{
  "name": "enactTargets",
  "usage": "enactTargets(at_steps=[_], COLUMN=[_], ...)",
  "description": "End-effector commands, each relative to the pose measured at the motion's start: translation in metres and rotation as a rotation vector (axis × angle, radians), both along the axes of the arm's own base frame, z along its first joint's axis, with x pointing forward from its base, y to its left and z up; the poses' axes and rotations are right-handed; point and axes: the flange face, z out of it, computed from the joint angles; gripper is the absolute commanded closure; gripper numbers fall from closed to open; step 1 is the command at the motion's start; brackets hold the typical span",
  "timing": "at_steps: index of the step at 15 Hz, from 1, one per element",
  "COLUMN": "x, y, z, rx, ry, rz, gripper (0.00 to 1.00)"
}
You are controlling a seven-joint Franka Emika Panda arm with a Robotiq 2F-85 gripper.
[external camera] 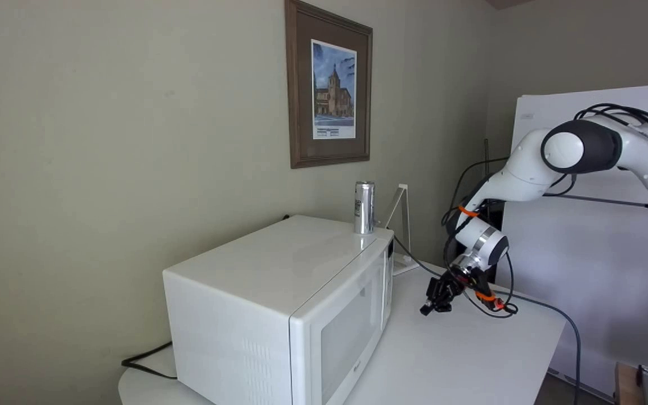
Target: Open the microwave door by pressing the bottom right button
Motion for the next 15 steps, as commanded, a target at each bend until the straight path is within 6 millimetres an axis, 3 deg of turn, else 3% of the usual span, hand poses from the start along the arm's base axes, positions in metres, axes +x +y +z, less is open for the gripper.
enactTargets(at_steps=[1,2,3,11,15], x=[0.026,0.032,0.017,0.021,0.037], y=[-0.006,-0.004,-0.004,-0.004,0.001], z=[-0.025,-0.026,-0.019,-0.021,-0.02], rx=[0.042,0.06,0.023,0.023,0.009], ry=[0.023,0.042,0.019,0.02,0.005], rz=[-0.054,-0.08,-0.038,-0.039,-0.079], gripper=[1.0,1.0,1.0,1.0,1.0])
